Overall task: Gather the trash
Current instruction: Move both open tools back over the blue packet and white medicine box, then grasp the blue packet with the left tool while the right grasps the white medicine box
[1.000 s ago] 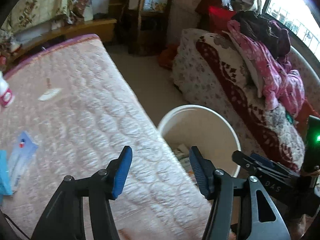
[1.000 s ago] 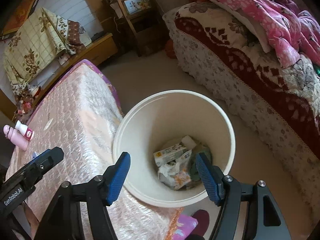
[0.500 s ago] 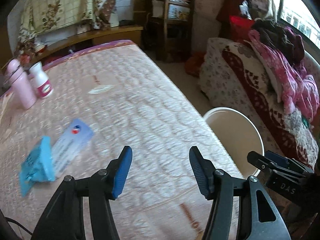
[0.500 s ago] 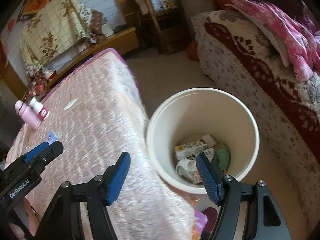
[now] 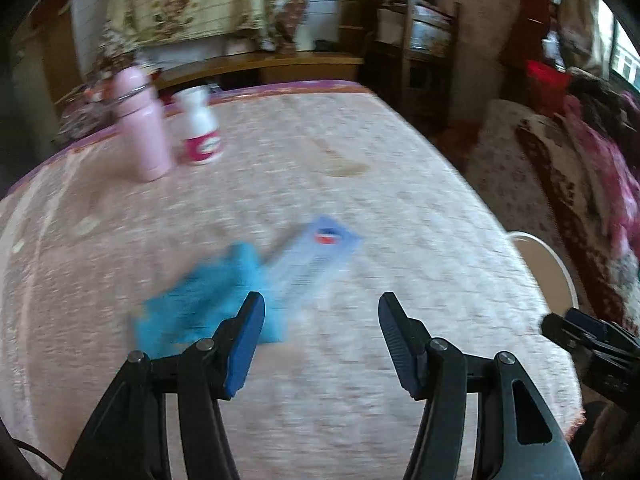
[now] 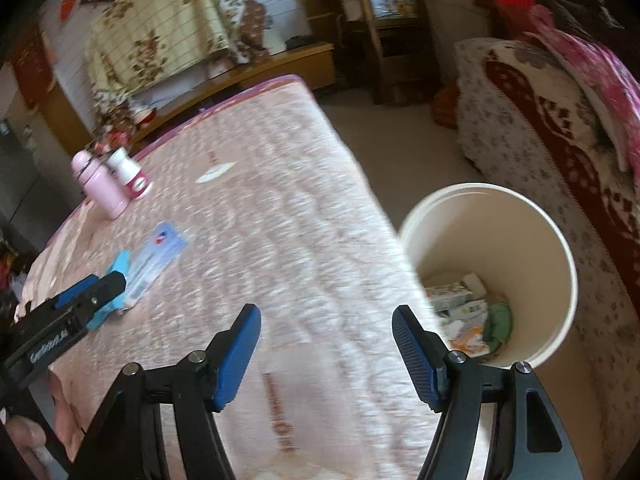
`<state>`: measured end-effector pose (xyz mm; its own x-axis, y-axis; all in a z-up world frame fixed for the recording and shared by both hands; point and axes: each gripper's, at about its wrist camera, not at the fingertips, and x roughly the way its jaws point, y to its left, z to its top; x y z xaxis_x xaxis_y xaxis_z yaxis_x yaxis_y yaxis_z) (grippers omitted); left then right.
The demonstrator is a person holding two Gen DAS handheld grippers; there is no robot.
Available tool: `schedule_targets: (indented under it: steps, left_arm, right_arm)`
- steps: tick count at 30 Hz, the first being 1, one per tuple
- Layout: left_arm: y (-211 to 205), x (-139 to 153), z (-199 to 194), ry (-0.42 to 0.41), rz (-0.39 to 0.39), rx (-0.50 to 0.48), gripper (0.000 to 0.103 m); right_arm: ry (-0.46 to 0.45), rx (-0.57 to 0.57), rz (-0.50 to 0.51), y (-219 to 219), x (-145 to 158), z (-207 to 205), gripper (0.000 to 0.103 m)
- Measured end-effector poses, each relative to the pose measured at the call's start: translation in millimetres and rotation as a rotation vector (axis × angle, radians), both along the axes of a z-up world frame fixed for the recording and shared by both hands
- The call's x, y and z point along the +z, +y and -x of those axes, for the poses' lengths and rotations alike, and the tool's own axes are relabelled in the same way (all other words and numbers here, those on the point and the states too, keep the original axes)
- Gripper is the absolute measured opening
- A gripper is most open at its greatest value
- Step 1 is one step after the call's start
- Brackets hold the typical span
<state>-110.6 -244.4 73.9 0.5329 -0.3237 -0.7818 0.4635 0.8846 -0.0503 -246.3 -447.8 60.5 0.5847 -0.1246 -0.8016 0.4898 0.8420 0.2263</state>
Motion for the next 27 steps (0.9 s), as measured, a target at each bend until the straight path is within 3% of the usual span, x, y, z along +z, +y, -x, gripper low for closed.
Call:
schedule_targets:
  steps: [4,10,15,20,24,26,27]
  left_arm:
    - [40.4,-3.2,-37.5,0.010,-0.026,0.118,0.060]
    - [69.3,-22.8,-108.4,0.000,-0.169,0.276,0.060]
    - [91.0,-57.3,-119.3,0.136,-0.188,0.259,0.060]
    - [121.5,-55.9,-66.6,0.187,-0.099,0.181,0.060]
    - [140.0,-38.0,-41.3,0.176,-0.018,0.141,0.060]
    - [147.7,-27.4,-35.7,0.183,0.070,0.142,0.067]
    - [148.0,-22.2,-34.7,0.183,0.117,0.142,0.075]
  right_arm:
    - [-0.001,0.064,0.003,23.2,0.9,-16.0,0.072]
    - [0.011,0.134,-0.002,51.4,-1.0,-35.4,0.072]
    - [0.017,0.174,0.003,64.0,-3.0,-43.6,0.072]
    - [0.035,0.196,-0.012,70.4,-11.9,-60.6,0.072]
    - [0.033,0.199,-0.029,73.6,-15.5,-68.5,0.072]
    - [0.030,0.198,-0.036,75.3,-16.2,-70.4,0.072]
    - [0.031,0.199,-0.038,76.6,-16.4,-71.5,0.072]
